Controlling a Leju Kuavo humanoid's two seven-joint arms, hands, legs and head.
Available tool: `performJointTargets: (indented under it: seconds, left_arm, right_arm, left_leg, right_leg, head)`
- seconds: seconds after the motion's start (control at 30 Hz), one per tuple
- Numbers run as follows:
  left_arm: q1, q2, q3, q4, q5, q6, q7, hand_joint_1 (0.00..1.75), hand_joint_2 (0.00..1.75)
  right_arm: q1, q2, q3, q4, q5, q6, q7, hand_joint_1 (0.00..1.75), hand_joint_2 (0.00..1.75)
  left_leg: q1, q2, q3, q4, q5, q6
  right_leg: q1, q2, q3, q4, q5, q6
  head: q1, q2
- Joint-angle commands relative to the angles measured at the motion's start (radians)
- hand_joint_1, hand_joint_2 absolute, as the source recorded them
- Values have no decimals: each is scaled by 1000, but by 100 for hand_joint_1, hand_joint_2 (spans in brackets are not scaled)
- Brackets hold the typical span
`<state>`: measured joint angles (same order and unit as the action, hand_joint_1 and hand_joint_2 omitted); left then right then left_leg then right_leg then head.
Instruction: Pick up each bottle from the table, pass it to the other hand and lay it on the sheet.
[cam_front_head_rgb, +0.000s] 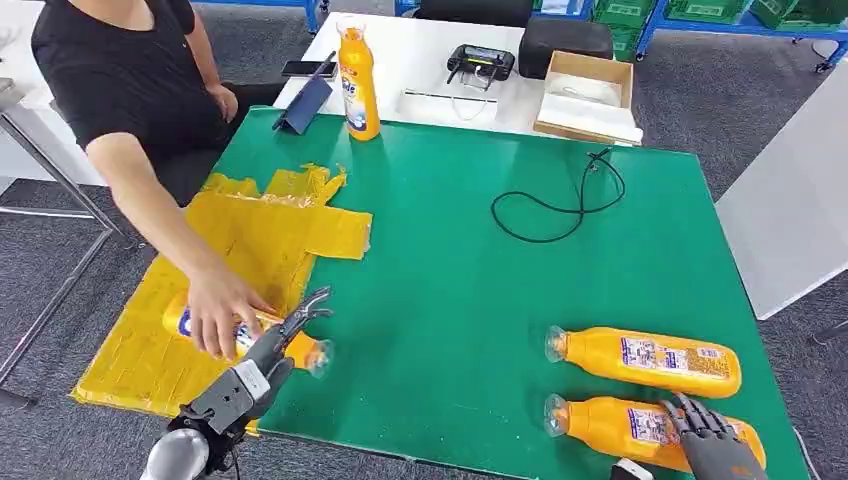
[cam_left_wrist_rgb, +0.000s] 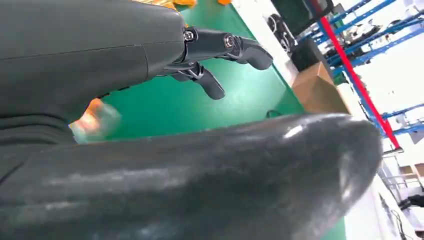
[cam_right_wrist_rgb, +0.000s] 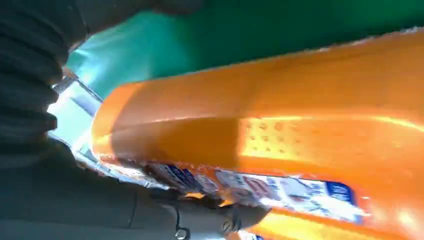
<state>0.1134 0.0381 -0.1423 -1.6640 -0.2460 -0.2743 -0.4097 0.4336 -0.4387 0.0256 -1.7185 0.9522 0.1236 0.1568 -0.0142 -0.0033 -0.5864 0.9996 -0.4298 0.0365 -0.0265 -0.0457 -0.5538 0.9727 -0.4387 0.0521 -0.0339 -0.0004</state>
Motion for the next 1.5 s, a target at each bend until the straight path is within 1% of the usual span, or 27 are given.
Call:
performJointTargets:
  seconds: [0.03, 0.2, 0.23, 0.3, 0.33, 0.37, 0.4, 0.43, 0.47, 0.5, 0.53, 0.57, 0.6, 0.63, 0.67, 0.7, 0.73, 0.77, 0.8, 0.87, 0.9, 0.97, 1.1, 1.27, 1.3, 1.4, 1.5]
  left_arm:
    - [-132, 4, -47, 115, 27, -17, 28, 0, 0]
    - [-132, 8, -51, 119, 42, -15, 36, 0, 0]
    - [-131, 7, -50, 120, 50, -18, 40, 0, 0]
    - [-122, 7, -50, 117, 70, -25, 49, 0, 0]
    - [-110, 4, -48, 115, 78, -26, 55, 0, 0]
    - [-94, 1, -38, 105, 91, -27, 66, 0, 0]
    - [-77, -5, -28, 94, 122, -38, 76, 0, 0]
    - [-28, -13, -8, 62, 151, -44, 78, 0, 0]
    - [-4, -10, -3, 49, 160, -52, 73, 0, 0]
    - [22, -23, 12, 33, 214, -78, 82, 0, 0]
    - [46, -32, 18, 9, 245, -97, 94, 0, 0]
    - [52, -33, 18, 1, 247, -100, 98, 0, 0]
    - [58, -48, 24, -1, 306, -122, 127, 0, 175]
    - [66, -60, 19, -4, 363, -143, 160, 0, 175]
    - [67, -60, 9, -9, 368, -141, 168, 0, 175]
    - [71, -74, -2, -8, 416, -156, 184, 0, 175]
    - [76, -78, -15, -16, 427, -155, 195, 0, 175]
    - [78, -80, -27, -19, 441, -154, 200, 0, 175]
    - [81, -81, -52, -30, 449, -161, 199, 0, 175]
    - [88, -90, -101, -54, 445, -144, 200, 0, 175]
    - [82, -88, -138, -65, 430, -127, 197, 0, 175]
    - [68, -99, -163, -70, 408, -109, 196, 0, 175]
    - [27, -105, -217, -62, 399, -103, 198, 0, 175]
    - [23, -102, -220, -56, 402, -103, 200, 0, 175]
    - [20, -98, -222, -57, 400, -106, 199, 0, 175]
    - [-12, -108, -244, -58, 387, -120, 194, 0, 175]
    - [-28, -107, -258, -66, 383, -123, 193, 0, 175]
  right_arm:
    - [31, -99, 134, 185, -97, 54, 48, 175, 175]
    - [50, -143, 204, 169, -192, 1, 93, 175, 175]
    - [48, -146, 211, 168, -205, -5, 95, 175, 175]
    - [33, -137, 223, 160, -253, -36, 94, 175, 175]
    - [21, -116, 219, 154, -277, -54, 87, 175, 175]
    - [10, -93, 213, 147, -297, -82, 68, 175, 175]
    - [-9, -38, 193, 133, -328, -127, 12, 175, 175]
    - [-33, 47, 171, 90, -346, -161, -60, 175, 175]
    - [-43, 80, 173, 58, -347, -156, -56, 175, 175]
    - [-51, 166, 149, -1, -458, -162, -150, 175, 175]
    - [-66, 225, 167, -68, -484, -143, -149, 175, 175]
    - [-70, 238, 187, -106, -488, -139, -124, 175, 175]
    - [-73, 264, 203, -144, -561, -137, -174, 175, 175]
    - [-79, 290, 242, -195, -600, -137, -201, 175, 175]
    - [-86, 294, 271, -214, -593, -147, -180, 175, 175]
    - [-99, 311, 316, -237, -613, -152, -195, 175, 175]
    - [-110, 318, 349, -239, -610, -161, -188, 175, 175]
    - [-118, 323, 375, -240, -615, -170, -188, 175, 175]
    - [-132, 333, 414, -235, -621, -180, -195, 175, 175]
    - [-162, 353, 497, -210, -575, -219, -176, 175, 175]
    - [-199, 343, 552, -178, -550, -227, -151, 175, 175]
    - [-230, 345, 568, -138, -550, -235, -143, 175, 175]
    - [-306, 363, 608, -22, -539, -188, -131, 175, 175]
    - [-313, 372, 609, -4, -539, -187, -132, 175, 175]
    - [-321, 365, 622, 1, -528, -163, -121, 175, 175]
    - [-382, 425, 649, 127, -493, -108, -135, 175, 175]
    - [-400, 436, 671, 166, -466, -87, -150, 175, 175]
  left_leg:
    - [2, -2, 2, -1, 0, -2]
    - [4, -6, 2, -1, 1, -4]
    - [2, -6, 4, -1, 1, -1]
    - [2, -4, 6, -1, 1, -1]
    - [3, -4, 6, -1, 1, -2]
    - [2, -3, 6, -1, 1, -1]
    - [2, -1, 6, -1, 1, -1]
    - [3, -1, 6, -2, 1, -2]
    - [3, 1, 7, -2, 0, -1]
    - [4, 4, 8, -3, 0, -3]
    - [3, 5, 6, -2, 0, -2]
    - [3, 5, 5, -3, 0, -3]
    - [4, 8, 5, -1, -1, -3]
    - [4, 12, 6, -1, -2, -4]
    - [6, 16, 5, 0, -2, -4]
    - [5, 14, 3, 0, -1, -3]
    - [5, 15, 3, 0, -1, -6]
    - [5, 13, 1, 1, 0, -4]
    - [6, 12, 0, 1, 0, -5]
    - [8, 13, 0, 0, 1, -5]
    - [8, 13, -1, 1, 1, -6]
    - [8, 13, -1, 1, 2, -6]
    - [7, 11, 0, -1, 3, -5]
    - [6, 10, -1, -1, 3, -6]
    - [6, 10, 0, -1, 3, -5]
    - [6, 10, 0, -1, 3, -5]
    - [6, 11, 0, -1, 3, -5]
  right_leg:
    - [2, 1, 4, -3, 0, -3]
    - [3, 0, 5, -5, 0, -4]
    - [2, -1, 7, -4, 0, -2]
    - [2, 1, 8, -4, 0, -2]
    - [3, 1, 9, -5, 0, -3]
    - [2, 2, 9, -5, 0, -2]
    - [2, 2, 8, -5, 1, -2]
    - [3, 4, 8, -6, 1, -3]
    - [3, 5, 9, -5, 1, -2]
    - [3, 9, 8, -6, 2, -4]
    - [3, 10, 8, -5, 2, -3]
    - [3, 10, 15, -5, 2, -4]
    - [3, 12, 15, -3, 2, -2]
    - [4, 17, 14, -3, 3, -3]
    - [6, 18, 12, -2, 5, -5]
    - [6, 15, 10, -1, 4, -4]
    - [6, 18, 8, 0, 4, -7]
    - [6, 15, 8, 0, 4, -5]
    - [6, 16, 7, 1, 3, -6]
    - [8, 16, 8, 0, 4, -4]
    - [8, 16, 7, 0, 4, -5]
    - [8, 17, 7, -1, 5, -5]
    - [6, 14, 8, -2, 5, -4]
    - [5, 14, 8, -1, 5, -5]
    - [5, 14, 8, -1, 5, -5]
    - [6, 14, 9, -2, 5, -4]
    - [6, 14, 9, -2, 6, -4]
  head:
    - [-1, 0]
    - [0, 0]
    - [-1, 0]
    - [-1, 0]
    - [0, 0]
    - [-1, 0]
    - [0, 0]
    - [-1, 0]
    - [0, 0]
    - [-1, 0]
    - [0, 0]
    - [0, 0]
    - [-1, 0]
    - [0, 0]
    - [-1, 0]
    - [-2, 0]
    - [-2, 0]
    - [-1, 0]
    - [-2, 0]
    - [-1, 0]
    - [-1, 0]
    - [0, 0]
    - [-1, 0]
    - [-1, 0]
    - [-1, 0]
    - [-1, 0]
    - [-1, 0]
